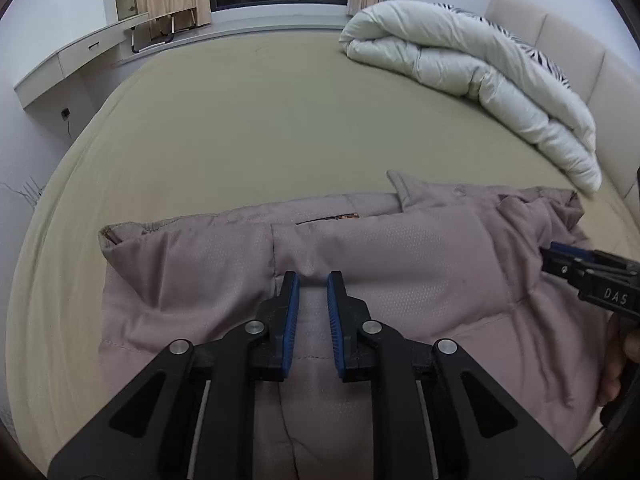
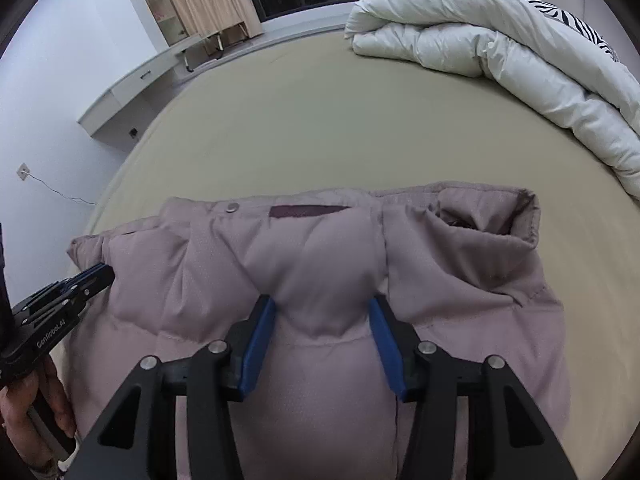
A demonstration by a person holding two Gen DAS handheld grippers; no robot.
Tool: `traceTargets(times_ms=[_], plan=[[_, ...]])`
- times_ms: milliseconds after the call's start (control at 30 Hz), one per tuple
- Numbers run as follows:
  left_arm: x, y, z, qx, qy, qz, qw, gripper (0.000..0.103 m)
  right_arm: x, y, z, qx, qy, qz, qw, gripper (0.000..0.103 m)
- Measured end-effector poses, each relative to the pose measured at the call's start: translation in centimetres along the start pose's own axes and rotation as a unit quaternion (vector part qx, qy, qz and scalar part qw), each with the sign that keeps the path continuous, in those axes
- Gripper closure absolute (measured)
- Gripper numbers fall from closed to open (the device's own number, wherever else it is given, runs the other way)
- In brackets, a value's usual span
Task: Fold large clothes
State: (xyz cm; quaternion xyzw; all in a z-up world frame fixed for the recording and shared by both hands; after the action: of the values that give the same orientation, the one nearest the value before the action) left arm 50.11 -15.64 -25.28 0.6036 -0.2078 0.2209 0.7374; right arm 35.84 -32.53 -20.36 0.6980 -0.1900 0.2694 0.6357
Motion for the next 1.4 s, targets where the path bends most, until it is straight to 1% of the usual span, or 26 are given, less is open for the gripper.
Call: traceTargets(times_ms=[67, 133, 200, 267, 367, 400, 500, 633, 733, 867, 933, 967, 1033, 1067, 1100, 1167, 1200, 1233, 1267, 1300, 1333, 1400], plan=[[0.1, -2.3, -0.8, 0.002, 0.016, -0.012, 0.9998, 0.089, 0.1, -1.7, 0.9, -0.005, -0.012, -0.004, 1.0, 0.05], [0.5, -3.5, -1.3, -0.008, 0.038, -0.016, 0.9991, 0.089, 0.0, -2.7, 1.7, 0.005, -0.027, -0.005, 1.0, 0.05], [0.6, -4.9, -1.9, -0.018, 0.055, -0.024, 0.998, 0.089, 0.2, -3.8, 2.3, 0.005, -0.028, -0.006, 1.0, 0.05], [0.3, -6.3, -2.6, -0.014, 0.059, -0.034, 0.9976, 0.089, 0.1, -4.8, 2.3, -0.009, -0.015, -0.012, 1.0, 0.05], [0.0, -8.0, -3.0, -0.005, 0.054, -0.032, 0.998, 0.089, 0.2, -5.8, 1.8, -0.033, 0.005, -0.018, 0.999, 0.049], [0.1, -8.7, -4.4, -0.003, 0.056, -0.032, 0.9979, 0.089, 0.2, -6.0, 1.8, -0.039, 0.009, -0.018, 0.999, 0.049], [-0.2, -10.3, -5.1, -0.003, 0.057, -0.027, 0.998, 0.089, 0.1, -6.4, 1.5, -0.048, 0.015, -0.014, 0.999, 0.049], [-0.4, -11.0, -4.5, -0.006, 0.058, -0.026, 0.998, 0.089, 0.1, -6.9, 1.5, -0.053, 0.016, -0.006, 0.998, 0.049], [-0.8, -11.3, -4.8, -0.008, 0.058, -0.022, 0.998, 0.089, 0.0, -7.1, 1.3, -0.059, 0.019, 0.004, 0.998, 0.049], [-0.9, -11.2, -5.0, -0.001, 0.056, -0.027, 0.998, 0.089, -0.3, -7.2, 0.9, -0.072, 0.023, 0.019, 0.997, 0.049], [-0.6, -9.5, -4.4, 0.008, 0.063, -0.036, 0.9973, 0.089, -0.3, -6.8, 0.8, -0.066, 0.021, 0.022, 0.997, 0.048], [-0.5, -8.5, -3.9, 0.01, 0.068, -0.036, 0.997, 0.089, -0.2, -6.3, 0.9, -0.054, 0.014, 0.023, 0.998, 0.048], [-0.6, -5.2, -2.7, -0.019, 0.081, -0.022, 0.9963, 0.089, 0.0, -4.9, 1.1, -0.033, -0.003, 0.021, 0.999, 0.047], [-0.7, -3.4, -1.5, -0.04, 0.08, -0.011, 0.996, 0.089, 0.0, -3.7, 1.2, -0.027, -0.013, 0.026, 0.999, 0.043], [-1.0, -1.7, -0.3, -0.05, 0.07, 0.004, 0.9963, 0.089, -0.1, -2.1, 1.4, -0.025, -0.023, 0.04, 0.999, 0.041], [-1.8, -0.2, 2.4, -0.07, 0.037, 0.014, 0.9968, 0.089, -0.4, 1.6, 1.7, -0.036, -0.029, 0.087, 0.995, 0.027], [-2.6, -0.3, 3.8, -0.074, 0.015, 0.006, 0.9971, 0.089, -0.9, 3.2, 1.9, -0.051, -0.022, 0.107, 0.993, 0.023], [-3.5, -1.0, 4.9, -0.074, -0.006, -0.005, 0.9972, 0.089, -1.4, 3.8, 2.4, -0.076, -0.015, 0.109, 0.991, 0.02], [-4.4, -2.1, 5.7, -0.064, -0.026, -0.015, 0.9975, 0.089, -2.3, 3.8, 3.2, -0.11, -0.005, 0.097, 0.989, 0.02], [-4.8, -2.9, 6.0, -0.056, -0.031, -0.018, 0.9978, 0.089, -3.2, 3.1, 4.1, -0.123, -0.006, 0.077, 0.989, 0.02], [-5.2, -3.6, 6.1, -0.05, -0.033, -0.021, 0.998, 0.089, -4.1, 2.2, 4.9, -0.117, -0.018, 0.058, 0.991, 0.021], [-5.5, -4.7, 6.4, -0.049, -0.034, -0.022, 0.998, 0.089, -4.7, 1.1, 5.8, -0.113, -0.028, 0.046, 0.992, 0.021]])
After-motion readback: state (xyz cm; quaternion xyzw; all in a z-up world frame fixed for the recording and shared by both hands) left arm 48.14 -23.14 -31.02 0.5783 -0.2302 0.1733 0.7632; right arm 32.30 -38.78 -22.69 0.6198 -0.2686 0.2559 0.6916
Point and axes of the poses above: each gripper's, at about its wrist camera, not at the fingertips, and y roughly against the way its jaws point, z to its right, x to its top, the point moved 10 cm from there along -y, roughly the way its jaws point, and after that the axes turned 14 degrees about y, right-handed, at the moved point
